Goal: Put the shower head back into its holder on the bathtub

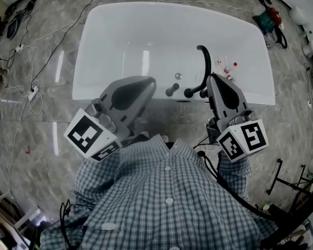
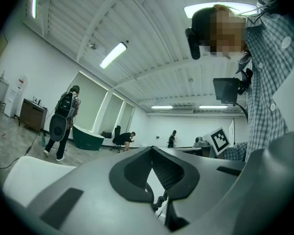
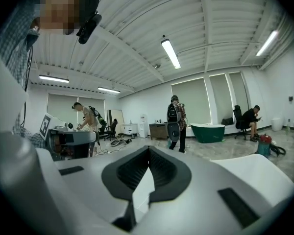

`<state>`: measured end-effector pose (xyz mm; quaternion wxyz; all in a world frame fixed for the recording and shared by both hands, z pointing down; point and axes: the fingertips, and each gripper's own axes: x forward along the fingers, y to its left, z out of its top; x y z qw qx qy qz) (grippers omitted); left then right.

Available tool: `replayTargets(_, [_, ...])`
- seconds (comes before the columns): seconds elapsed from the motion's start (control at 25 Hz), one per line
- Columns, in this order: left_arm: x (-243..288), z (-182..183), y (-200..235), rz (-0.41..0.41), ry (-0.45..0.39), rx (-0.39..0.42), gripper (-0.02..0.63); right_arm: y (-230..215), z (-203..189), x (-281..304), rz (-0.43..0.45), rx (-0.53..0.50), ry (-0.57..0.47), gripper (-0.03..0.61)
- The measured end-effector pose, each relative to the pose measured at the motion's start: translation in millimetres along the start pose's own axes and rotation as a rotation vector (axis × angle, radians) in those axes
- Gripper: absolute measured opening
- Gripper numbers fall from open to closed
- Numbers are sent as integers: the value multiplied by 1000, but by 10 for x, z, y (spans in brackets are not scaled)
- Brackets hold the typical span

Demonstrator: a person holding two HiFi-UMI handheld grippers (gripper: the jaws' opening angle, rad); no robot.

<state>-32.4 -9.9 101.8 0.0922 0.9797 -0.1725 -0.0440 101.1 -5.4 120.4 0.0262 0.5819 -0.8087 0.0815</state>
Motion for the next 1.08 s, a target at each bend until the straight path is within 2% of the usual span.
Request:
replayTargets(0.56, [94,-9,54,5,11,9,8,-69,-101,48,12,-32,47,18])
replayTargets(1.08, [-65,-5,163,8,4,5,8,108,-139,178,28,-53,67,18])
